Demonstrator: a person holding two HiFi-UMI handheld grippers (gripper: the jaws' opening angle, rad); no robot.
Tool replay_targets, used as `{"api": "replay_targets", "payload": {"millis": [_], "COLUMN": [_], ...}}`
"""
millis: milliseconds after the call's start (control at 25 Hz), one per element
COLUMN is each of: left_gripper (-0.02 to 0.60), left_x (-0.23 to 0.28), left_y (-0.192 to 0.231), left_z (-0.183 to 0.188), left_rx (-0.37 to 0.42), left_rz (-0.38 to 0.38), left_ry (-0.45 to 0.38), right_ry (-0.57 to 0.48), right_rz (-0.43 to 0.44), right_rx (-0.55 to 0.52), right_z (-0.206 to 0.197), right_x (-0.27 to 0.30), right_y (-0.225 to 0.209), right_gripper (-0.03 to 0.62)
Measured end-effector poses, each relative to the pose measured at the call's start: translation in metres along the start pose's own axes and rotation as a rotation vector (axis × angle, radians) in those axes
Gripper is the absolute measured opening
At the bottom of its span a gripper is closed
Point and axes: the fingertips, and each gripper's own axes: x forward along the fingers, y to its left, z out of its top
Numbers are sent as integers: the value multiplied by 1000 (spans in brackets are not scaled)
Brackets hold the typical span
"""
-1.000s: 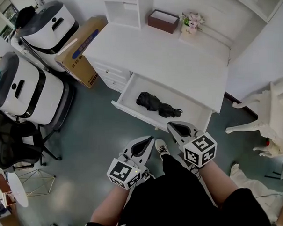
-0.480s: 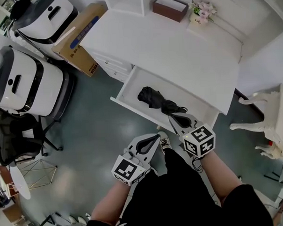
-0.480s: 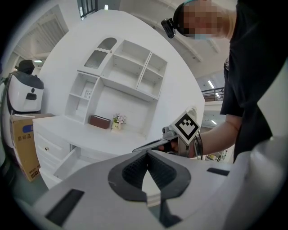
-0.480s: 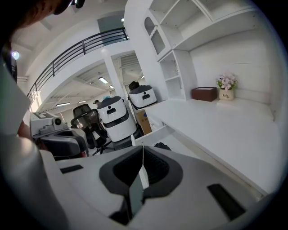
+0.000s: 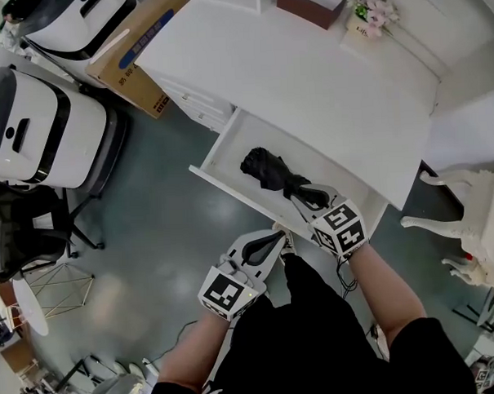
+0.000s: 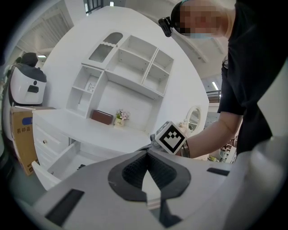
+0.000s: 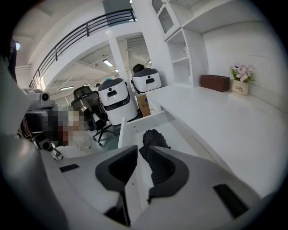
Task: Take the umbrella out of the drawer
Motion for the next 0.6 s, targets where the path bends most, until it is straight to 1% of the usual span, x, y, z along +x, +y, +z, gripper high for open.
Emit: {"api": "replay_targets", "payload": {"millis": [160,240,360,440,600], "left_gripper": [3,3,3,3,3], "left_x": [7,9,11,12,17], "left_y": [5,8,12,14,16], "left_z": [-2,-4,-8,-11,-16], "left_rx": [-15,-21,-33,-44,-63], "left_rz": [8,13,18,23,31], "left_ry": [7,11,15,22,21], "right_ry": [56,92,152,184,250], "right_rz": [20,25,31,34,48], "right_rx": [-13,-35,-73,-89,-135], "right_z": [-14,-21,-33,-41,-56], "right_x": [23,34,50,58,71], "right_y": [-13,-17,-24,-29,-36], "right_gripper": [89,108,166,172,206]}}
